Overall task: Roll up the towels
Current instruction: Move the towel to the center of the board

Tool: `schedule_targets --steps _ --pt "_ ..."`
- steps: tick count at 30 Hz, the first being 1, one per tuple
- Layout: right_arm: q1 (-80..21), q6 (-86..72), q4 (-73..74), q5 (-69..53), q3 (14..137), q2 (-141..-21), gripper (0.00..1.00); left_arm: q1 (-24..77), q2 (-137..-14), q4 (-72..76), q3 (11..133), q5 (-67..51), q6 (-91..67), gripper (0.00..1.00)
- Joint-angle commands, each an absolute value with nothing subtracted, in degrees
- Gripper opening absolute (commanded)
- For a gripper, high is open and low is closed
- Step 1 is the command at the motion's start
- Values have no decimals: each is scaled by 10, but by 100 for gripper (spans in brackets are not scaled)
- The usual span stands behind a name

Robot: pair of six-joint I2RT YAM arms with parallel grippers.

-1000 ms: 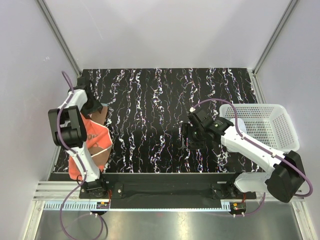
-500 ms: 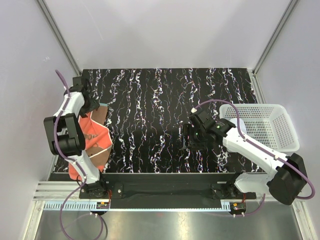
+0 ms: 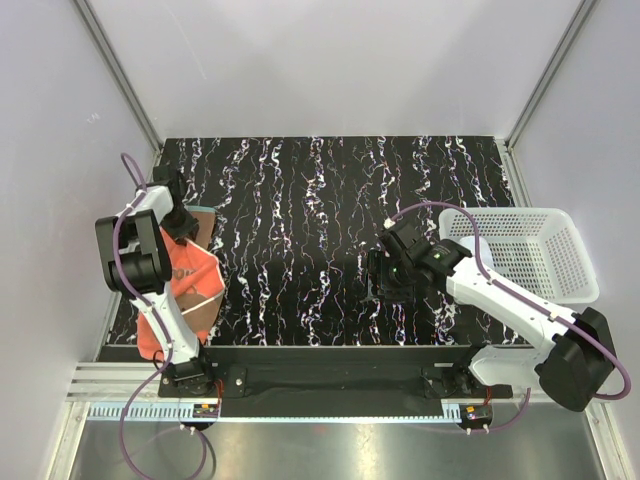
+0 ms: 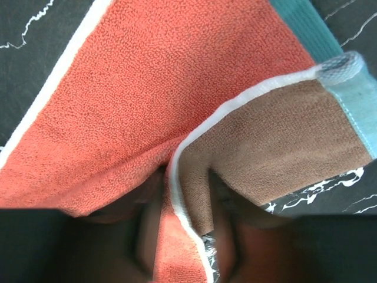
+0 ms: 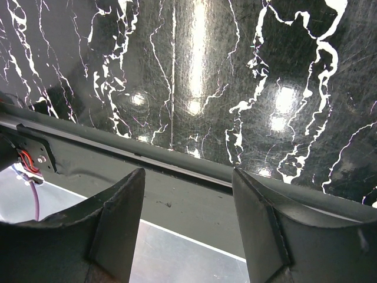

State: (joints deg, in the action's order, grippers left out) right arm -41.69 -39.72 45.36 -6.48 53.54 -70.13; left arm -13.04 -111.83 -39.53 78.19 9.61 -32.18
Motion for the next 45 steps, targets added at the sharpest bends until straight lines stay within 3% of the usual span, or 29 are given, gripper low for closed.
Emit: schedule_targets --steps 1,2,3,5,12,24,30,32,33,34,40,45 --pt "-424 -405 454 -50 536 -686 68 -134 -1120 -384 782 79 -327 25" --pt "-424 -406 454 -50 536 -686 67 -133 -1119 -382 777 78 -330 20" --pt "-424 -405 455 -48 538 -687 68 -133 -1112 -376 773 75 -333 8" --pt "-424 -408 455 -47 538 -685 68 -125 -1103 -372 767 81 -334 0" --pt "-424 -413 491 -3 551 -661 67 -20 -1037 -337 761 120 -296 0" --pt "-423 -491 609 174 612 -582 75 292 -993 -282 738 64 -260 0" --pt "-423 -538 632 203 612 -561 78 461 -1009 -259 719 47 -275 0" --pt "-424 -540 630 196 608 -565 78 510 -1018 -252 722 27 -276 10" --pt "-423 -542 628 190 605 -569 78 524 -1018 -248 720 15 -274 32" --pt "-423 -544 627 187 602 -570 78 553 -1017 -245 718 4 -272 42" --pt "-423 -540 584 165 592 -578 79 583 -910 -262 652 64 -303 85" --pt "-422 -513 529 132 620 -670 79 489 -778 -349 613 136 -348 85"
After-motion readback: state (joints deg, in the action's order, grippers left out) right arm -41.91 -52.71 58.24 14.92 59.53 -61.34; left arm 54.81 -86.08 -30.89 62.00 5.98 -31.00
